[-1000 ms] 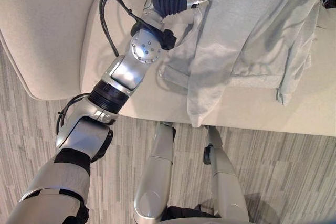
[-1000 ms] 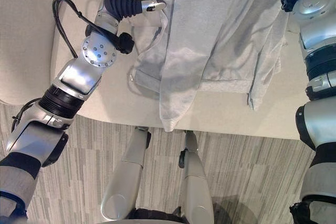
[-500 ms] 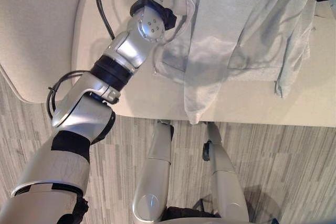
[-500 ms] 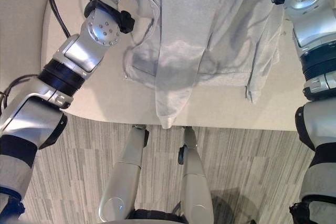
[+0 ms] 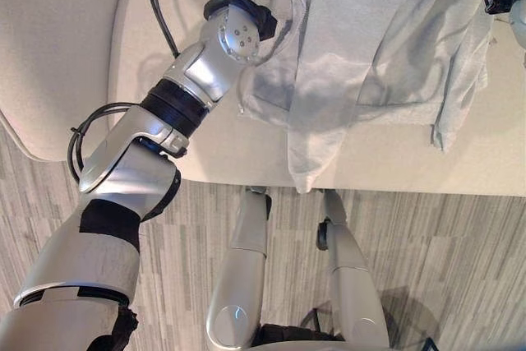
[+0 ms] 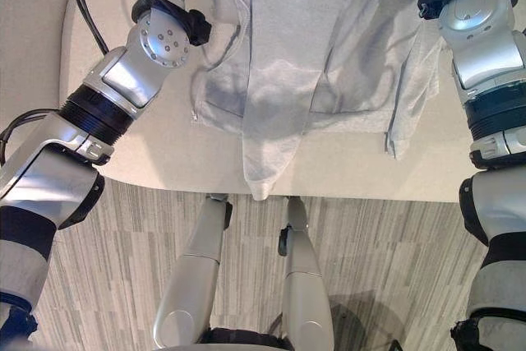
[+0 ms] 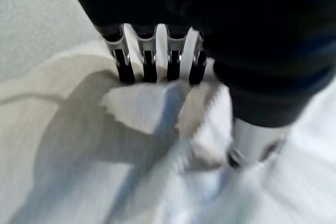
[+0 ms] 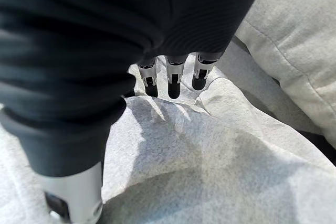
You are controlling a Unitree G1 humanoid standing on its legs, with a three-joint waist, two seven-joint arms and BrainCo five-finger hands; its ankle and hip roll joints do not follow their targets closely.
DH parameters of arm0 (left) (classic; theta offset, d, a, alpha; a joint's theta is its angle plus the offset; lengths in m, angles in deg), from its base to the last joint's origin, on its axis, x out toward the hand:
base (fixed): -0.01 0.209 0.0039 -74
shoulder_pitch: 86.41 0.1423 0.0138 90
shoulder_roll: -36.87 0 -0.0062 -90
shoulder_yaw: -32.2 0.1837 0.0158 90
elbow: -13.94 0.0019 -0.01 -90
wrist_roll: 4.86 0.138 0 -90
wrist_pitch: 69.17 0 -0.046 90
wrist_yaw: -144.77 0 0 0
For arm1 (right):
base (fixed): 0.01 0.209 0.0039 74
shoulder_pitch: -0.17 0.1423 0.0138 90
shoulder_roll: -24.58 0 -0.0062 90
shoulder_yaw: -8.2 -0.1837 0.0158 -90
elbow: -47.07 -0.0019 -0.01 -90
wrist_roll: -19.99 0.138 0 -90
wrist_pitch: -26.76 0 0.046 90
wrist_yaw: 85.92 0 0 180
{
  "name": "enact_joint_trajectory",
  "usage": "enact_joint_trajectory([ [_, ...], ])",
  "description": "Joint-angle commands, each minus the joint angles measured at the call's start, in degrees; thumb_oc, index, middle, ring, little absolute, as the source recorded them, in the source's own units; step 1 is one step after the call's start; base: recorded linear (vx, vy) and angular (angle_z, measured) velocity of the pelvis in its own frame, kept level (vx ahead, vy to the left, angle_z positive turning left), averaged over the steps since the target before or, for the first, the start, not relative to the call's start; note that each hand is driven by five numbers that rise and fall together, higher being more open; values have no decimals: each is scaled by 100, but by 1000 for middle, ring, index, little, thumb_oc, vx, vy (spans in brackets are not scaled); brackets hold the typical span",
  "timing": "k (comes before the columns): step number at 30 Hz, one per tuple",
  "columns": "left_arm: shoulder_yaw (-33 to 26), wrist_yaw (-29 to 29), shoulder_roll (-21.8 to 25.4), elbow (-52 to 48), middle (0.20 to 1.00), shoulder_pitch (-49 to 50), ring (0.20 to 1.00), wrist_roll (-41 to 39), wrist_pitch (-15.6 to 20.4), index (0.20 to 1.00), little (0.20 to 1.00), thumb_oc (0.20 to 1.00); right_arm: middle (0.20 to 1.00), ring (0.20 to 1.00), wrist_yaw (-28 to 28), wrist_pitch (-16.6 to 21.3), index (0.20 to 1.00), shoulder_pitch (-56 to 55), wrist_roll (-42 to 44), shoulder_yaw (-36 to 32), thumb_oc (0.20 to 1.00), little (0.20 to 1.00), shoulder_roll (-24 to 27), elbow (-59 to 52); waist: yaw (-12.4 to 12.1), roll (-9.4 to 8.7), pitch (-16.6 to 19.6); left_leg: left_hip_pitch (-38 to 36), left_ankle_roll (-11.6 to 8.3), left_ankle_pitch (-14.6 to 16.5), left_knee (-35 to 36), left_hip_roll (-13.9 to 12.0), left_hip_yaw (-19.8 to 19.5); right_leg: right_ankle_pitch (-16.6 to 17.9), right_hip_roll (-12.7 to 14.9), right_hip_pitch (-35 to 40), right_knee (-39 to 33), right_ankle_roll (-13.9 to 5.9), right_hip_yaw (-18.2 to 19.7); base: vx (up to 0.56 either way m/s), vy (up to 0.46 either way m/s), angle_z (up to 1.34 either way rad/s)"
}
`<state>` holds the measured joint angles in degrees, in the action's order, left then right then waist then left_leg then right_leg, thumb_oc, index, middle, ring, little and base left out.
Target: Hang the clothes on the sofa on the clothes rack.
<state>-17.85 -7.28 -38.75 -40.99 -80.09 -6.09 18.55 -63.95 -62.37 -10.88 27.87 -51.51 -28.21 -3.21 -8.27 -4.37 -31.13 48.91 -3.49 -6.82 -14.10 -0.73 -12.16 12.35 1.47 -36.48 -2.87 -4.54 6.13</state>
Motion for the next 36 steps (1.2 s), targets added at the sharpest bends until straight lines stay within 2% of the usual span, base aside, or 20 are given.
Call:
enact_joint_trajectory([
  [1,52,-136,-455,438,200,-435,200,-90,121,200,200,200,200,200,-27,316,200,-165,-53,-229,200,200,154,-402,17,255,134,-1328,10,201,1910,-361,-569,-508,176,495,-213,215,-13,0,0,0],
  [10,-65,78,-217,365,200,-577,200,-97,163,200,200,200,200,200,-10,386,200,-317,-38,-411,200,200,34,-584,2,186,134,-1261,14,172,1910,-398,-600,-497,147,503,-213,211,-64,6,-15,0],
  [17,-248,124,149,-18,200,-447,200,116,79,200,200,200,200,200,167,372,200,-791,-296,-1085,200,200,3,-1211,-70,179,134,-1446,41,171,1910,-415,-566,-509,125,736,-213,214,-94,2,-5,0],
  [25,-947,51,760,-1012,200,243,200,514,-78,200,200,200,200,200,267,302,200,-1272,-853,-1851,200,200,-60,-2451,-215,197,134,-2014,102,173,1910,-421,-386,-562,72,1298,-213,235,-71,0,-3,-1],
  [27,-1370,-49,1158,-1607,200,766,200,753,-139,200,200,200,200,200,183,248,200,-1501,-1159,-2056,200,200,-55,-3087,-263,188,134,-2376,182,98,1910,-374,-246,-562,56,1613,-213,243,-80,-64,22,0],
  [36,-1944,-123,1677,-2152,200,1449,200,916,-152,200,200,200,200,200,66,214,200,-1888,-1324,-2375,200,200,-22,-3518,-272,127,134,-3204,255,117,1910,-291,-23,-686,30,2396,-213,278,-144,-49,-12,0],
])
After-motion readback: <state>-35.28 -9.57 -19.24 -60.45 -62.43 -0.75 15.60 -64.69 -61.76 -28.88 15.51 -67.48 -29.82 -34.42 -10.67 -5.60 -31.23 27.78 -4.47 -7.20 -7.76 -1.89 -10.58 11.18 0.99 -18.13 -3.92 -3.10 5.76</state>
